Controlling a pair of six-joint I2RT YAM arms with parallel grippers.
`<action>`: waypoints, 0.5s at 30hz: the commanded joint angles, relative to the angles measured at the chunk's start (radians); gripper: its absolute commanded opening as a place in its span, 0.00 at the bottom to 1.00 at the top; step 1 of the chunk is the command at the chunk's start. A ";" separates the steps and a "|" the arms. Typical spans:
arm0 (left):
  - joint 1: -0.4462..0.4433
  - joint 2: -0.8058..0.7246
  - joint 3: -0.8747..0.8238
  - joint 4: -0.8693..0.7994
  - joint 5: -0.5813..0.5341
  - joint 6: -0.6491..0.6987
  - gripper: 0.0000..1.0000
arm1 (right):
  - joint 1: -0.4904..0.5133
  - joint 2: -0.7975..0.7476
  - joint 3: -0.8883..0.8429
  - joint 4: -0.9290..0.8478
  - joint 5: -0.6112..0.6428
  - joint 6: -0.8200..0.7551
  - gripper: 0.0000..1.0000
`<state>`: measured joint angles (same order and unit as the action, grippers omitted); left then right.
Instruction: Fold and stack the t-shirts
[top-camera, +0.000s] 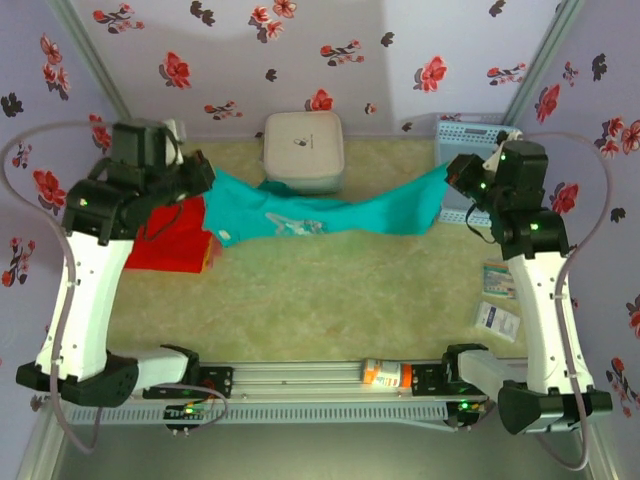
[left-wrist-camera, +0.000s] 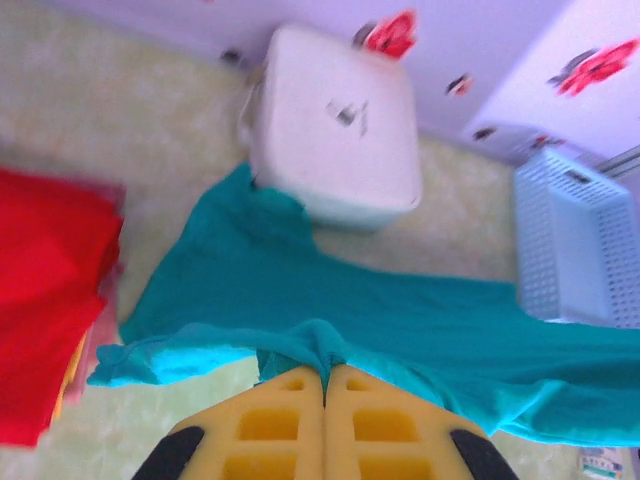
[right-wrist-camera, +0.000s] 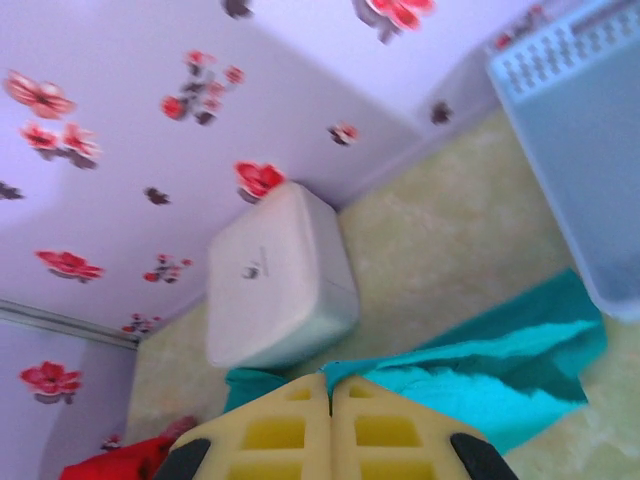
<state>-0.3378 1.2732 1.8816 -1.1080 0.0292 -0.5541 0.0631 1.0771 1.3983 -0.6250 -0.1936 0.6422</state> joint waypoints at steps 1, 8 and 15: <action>0.025 0.005 0.203 0.008 0.065 0.148 0.00 | -0.005 -0.021 0.098 0.062 -0.038 -0.070 0.00; 0.028 0.035 0.447 -0.044 0.169 0.249 0.00 | -0.005 -0.126 0.116 0.108 -0.098 -0.172 0.00; 0.028 -0.093 0.493 -0.019 0.237 0.291 0.00 | -0.004 -0.263 0.135 0.122 -0.122 -0.220 0.00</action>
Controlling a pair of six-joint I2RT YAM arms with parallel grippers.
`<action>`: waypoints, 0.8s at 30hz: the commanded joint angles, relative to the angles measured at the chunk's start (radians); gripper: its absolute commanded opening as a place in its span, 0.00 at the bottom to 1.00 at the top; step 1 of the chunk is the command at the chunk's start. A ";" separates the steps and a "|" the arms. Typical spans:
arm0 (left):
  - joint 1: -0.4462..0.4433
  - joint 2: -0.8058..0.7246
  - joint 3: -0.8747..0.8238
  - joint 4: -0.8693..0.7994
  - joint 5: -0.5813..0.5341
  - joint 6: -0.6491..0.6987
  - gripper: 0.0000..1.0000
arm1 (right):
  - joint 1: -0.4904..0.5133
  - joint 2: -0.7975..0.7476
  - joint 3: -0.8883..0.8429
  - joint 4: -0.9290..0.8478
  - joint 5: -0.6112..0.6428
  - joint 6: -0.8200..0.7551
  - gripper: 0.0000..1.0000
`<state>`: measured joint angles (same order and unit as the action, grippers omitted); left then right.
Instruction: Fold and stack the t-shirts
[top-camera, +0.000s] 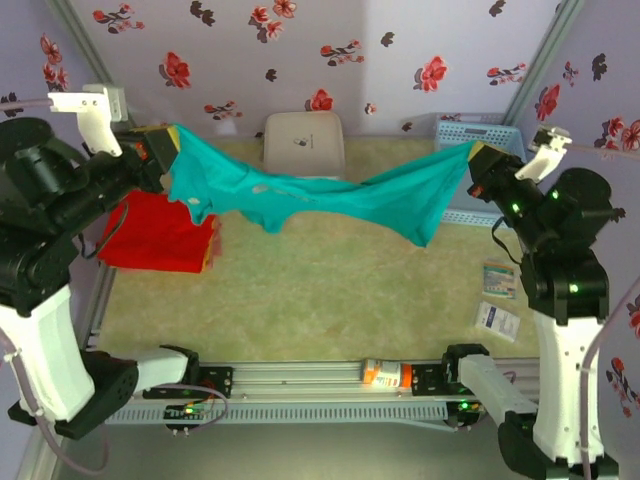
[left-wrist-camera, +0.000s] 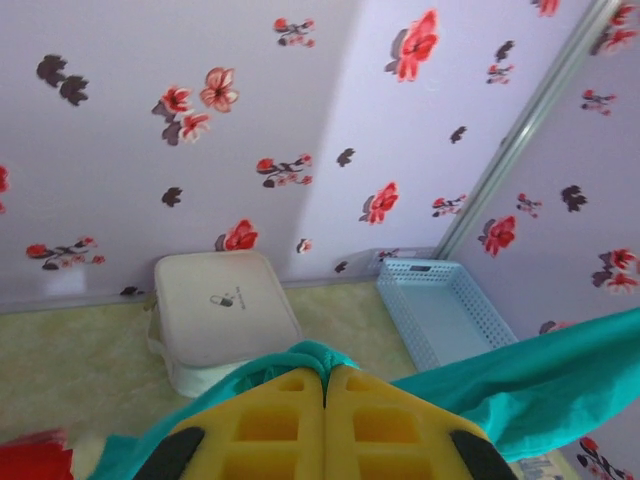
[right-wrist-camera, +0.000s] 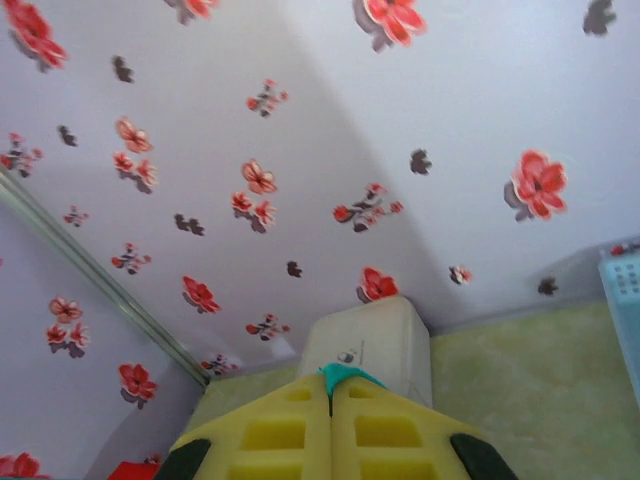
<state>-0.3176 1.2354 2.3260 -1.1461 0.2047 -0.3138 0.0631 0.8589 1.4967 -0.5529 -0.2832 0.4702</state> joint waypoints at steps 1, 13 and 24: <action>0.008 -0.076 0.059 0.025 0.068 0.051 0.00 | -0.005 -0.067 0.038 0.051 -0.033 -0.050 0.00; 0.008 -0.169 0.151 0.028 0.024 0.023 0.00 | -0.005 -0.194 0.114 -0.102 0.020 0.007 0.00; 0.008 -0.244 -0.523 0.213 -0.291 0.028 0.00 | -0.005 -0.130 -0.245 -0.080 0.044 0.111 0.00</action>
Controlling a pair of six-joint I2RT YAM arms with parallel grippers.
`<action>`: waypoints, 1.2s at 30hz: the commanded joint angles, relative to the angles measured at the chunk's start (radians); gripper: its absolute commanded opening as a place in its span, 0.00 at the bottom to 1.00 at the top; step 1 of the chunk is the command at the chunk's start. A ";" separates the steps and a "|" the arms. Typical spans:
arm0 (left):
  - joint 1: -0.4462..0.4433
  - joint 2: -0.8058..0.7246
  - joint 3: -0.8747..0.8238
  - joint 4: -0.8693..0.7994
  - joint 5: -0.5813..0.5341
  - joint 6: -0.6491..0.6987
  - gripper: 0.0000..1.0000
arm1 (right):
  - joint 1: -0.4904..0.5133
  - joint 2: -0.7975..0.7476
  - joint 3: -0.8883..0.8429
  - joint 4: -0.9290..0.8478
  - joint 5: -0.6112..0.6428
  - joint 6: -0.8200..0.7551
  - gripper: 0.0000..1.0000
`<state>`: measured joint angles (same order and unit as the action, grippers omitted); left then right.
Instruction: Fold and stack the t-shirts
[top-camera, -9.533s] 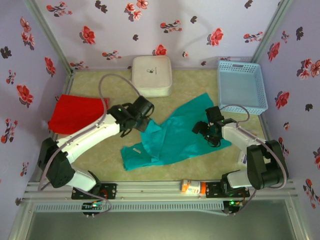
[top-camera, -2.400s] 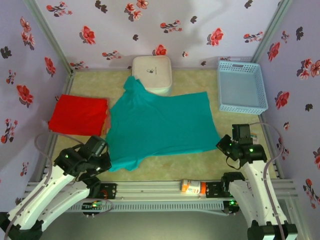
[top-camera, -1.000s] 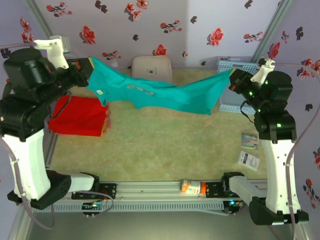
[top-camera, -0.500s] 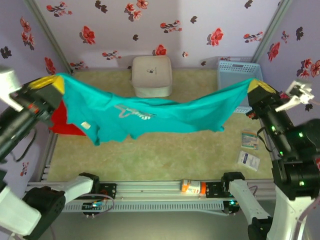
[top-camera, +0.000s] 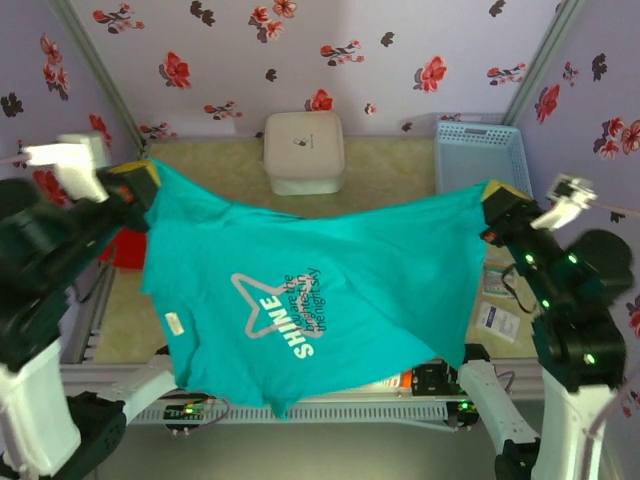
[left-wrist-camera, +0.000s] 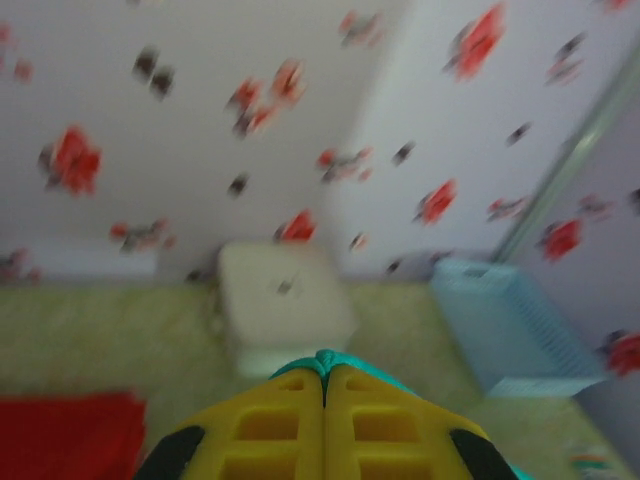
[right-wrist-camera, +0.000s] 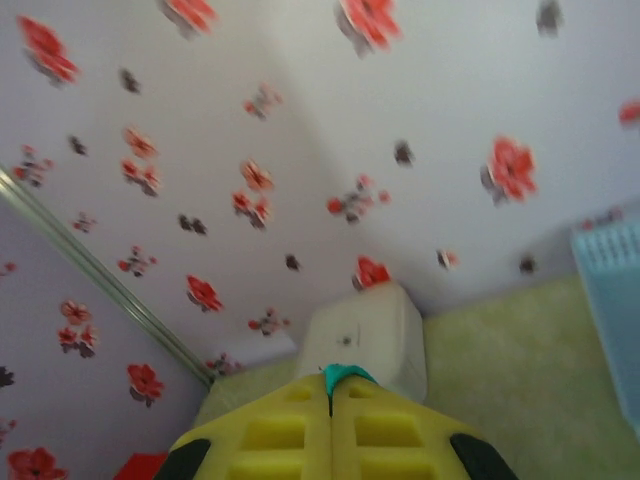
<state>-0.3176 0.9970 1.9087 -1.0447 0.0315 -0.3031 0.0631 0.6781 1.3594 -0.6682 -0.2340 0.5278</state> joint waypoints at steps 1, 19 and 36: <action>0.009 0.001 -0.183 0.166 -0.118 0.018 0.00 | -0.005 0.065 -0.176 0.089 -0.021 0.063 0.00; 0.108 0.676 -0.333 0.570 0.032 -0.047 0.00 | -0.069 1.038 -0.090 0.498 -0.125 0.018 0.00; 0.138 0.551 -0.550 0.483 0.160 -0.231 0.00 | -0.071 0.980 -0.118 0.191 -0.030 -0.076 0.00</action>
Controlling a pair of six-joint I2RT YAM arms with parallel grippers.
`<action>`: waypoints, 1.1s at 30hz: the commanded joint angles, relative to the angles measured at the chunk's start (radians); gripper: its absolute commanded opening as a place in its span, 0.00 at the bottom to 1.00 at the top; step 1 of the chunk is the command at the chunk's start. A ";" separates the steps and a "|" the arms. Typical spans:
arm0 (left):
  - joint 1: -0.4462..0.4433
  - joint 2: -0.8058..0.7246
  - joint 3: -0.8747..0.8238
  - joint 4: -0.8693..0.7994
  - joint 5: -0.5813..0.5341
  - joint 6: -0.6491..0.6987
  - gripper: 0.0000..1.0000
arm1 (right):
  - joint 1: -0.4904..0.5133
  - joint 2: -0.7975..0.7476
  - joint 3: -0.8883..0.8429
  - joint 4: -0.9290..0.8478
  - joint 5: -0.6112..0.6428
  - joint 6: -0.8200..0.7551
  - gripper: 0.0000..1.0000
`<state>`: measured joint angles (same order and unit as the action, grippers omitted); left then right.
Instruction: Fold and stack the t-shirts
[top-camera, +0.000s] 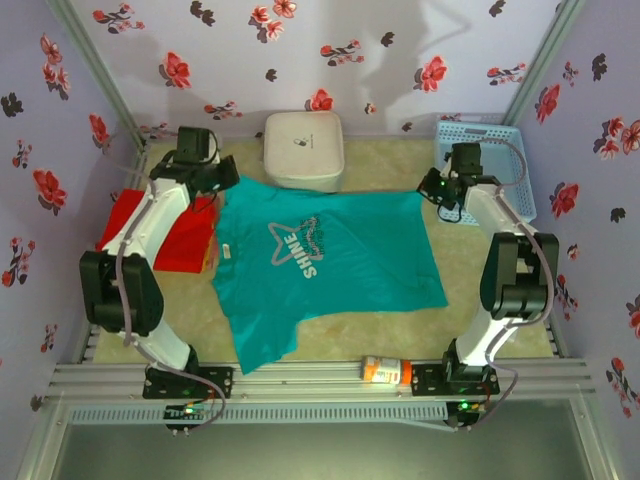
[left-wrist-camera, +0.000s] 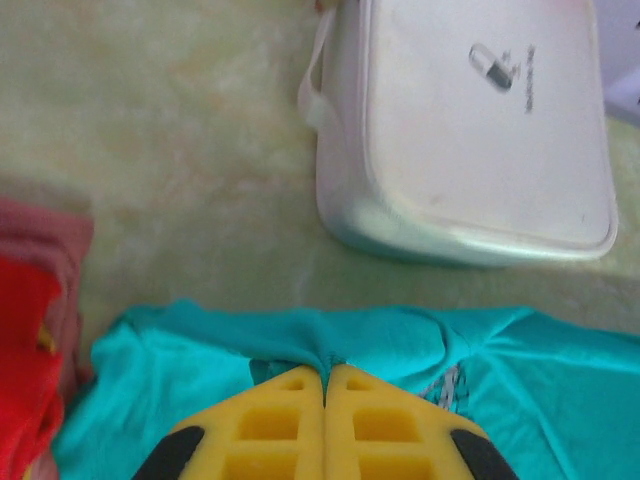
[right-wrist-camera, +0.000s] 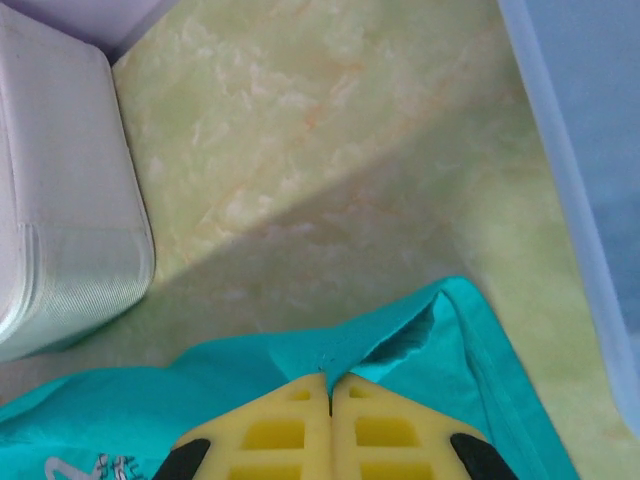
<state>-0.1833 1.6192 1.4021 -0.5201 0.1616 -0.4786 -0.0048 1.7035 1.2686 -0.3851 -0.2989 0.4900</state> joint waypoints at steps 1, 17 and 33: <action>0.005 -0.100 -0.066 -0.054 0.034 -0.064 0.00 | -0.003 -0.056 -0.040 -0.102 0.041 -0.039 0.00; -0.038 -0.455 -0.452 -0.113 0.055 -0.283 0.00 | -0.003 -0.153 -0.217 -0.115 0.059 -0.031 0.00; -0.065 -0.583 -0.663 -0.075 0.067 -0.389 0.00 | -0.004 -0.136 -0.263 -0.089 0.109 -0.030 0.00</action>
<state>-0.2440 1.0672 0.7509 -0.5983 0.2153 -0.8406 -0.0048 1.5734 1.0229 -0.4862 -0.2207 0.4709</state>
